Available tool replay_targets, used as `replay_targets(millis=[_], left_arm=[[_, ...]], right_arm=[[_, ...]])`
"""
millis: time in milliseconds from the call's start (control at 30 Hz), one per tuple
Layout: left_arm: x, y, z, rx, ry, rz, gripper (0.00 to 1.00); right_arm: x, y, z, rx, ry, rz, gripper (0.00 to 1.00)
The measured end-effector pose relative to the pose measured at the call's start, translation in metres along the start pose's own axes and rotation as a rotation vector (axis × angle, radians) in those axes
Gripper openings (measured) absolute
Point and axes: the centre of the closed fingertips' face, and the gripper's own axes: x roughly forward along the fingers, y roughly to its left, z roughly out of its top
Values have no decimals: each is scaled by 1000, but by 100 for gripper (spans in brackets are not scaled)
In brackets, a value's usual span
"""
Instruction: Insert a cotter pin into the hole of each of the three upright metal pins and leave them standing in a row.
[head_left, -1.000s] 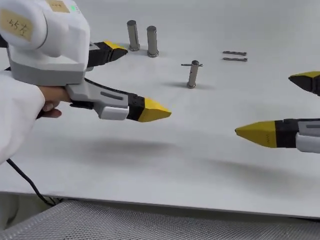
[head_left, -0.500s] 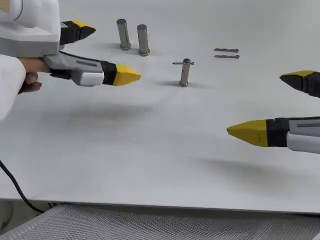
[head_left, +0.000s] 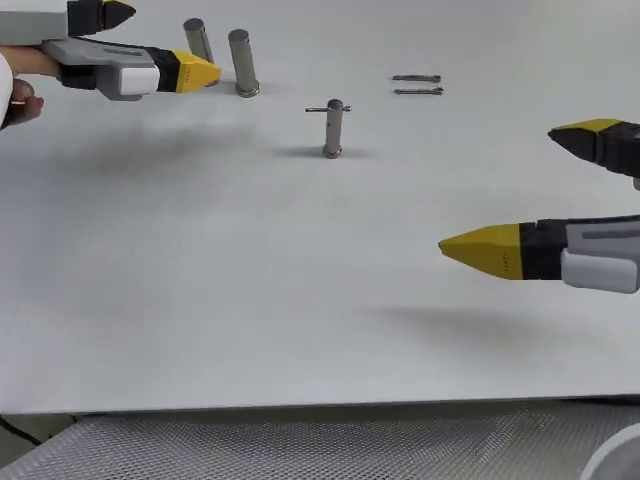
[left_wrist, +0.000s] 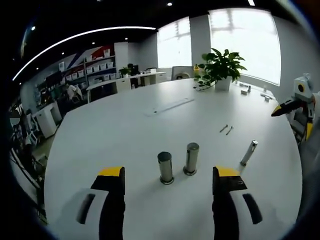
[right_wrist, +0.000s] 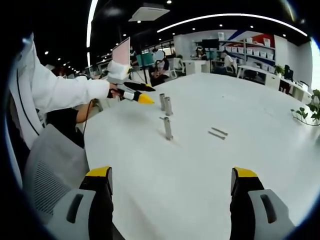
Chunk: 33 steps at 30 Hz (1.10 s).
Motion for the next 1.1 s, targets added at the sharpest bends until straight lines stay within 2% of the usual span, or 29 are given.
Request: replay_targets(millis=[67, 300, 467, 633, 733, 867, 900, 933, 1100], left_arm=[[6, 0, -3, 7, 12, -7, 61], [20, 3, -5, 14, 19, -10, 50], [29, 4, -6, 9, 12, -8, 32], [35, 2, -7, 10, 16, -12, 31], [38, 1, -9, 16, 22, -14, 27], [39, 5, -8, 6, 16, 2, 12], [40, 2, -8, -11, 9, -13, 12], [40, 6, -7, -3, 5, 8, 11], [39, 4, -7, -36, -2, 4, 10]], right_arm=[[-1, -2, 0, 2, 0, -4, 96], [-7, -7, -3, 14, 1, -18, 96], [-5, -10, -4, 25, 7, -25, 96], [-7, -7, -7, 32, 10, -26, 95], [-7, -6, -8, 31, 13, -25, 95], [-7, -6, -8, 36, 12, -26, 95], [-6, -6, -8, 37, 13, -26, 95], [-6, -6, -8, 38, 13, -27, 94], [-7, -6, -10, 43, 14, -29, 94]])
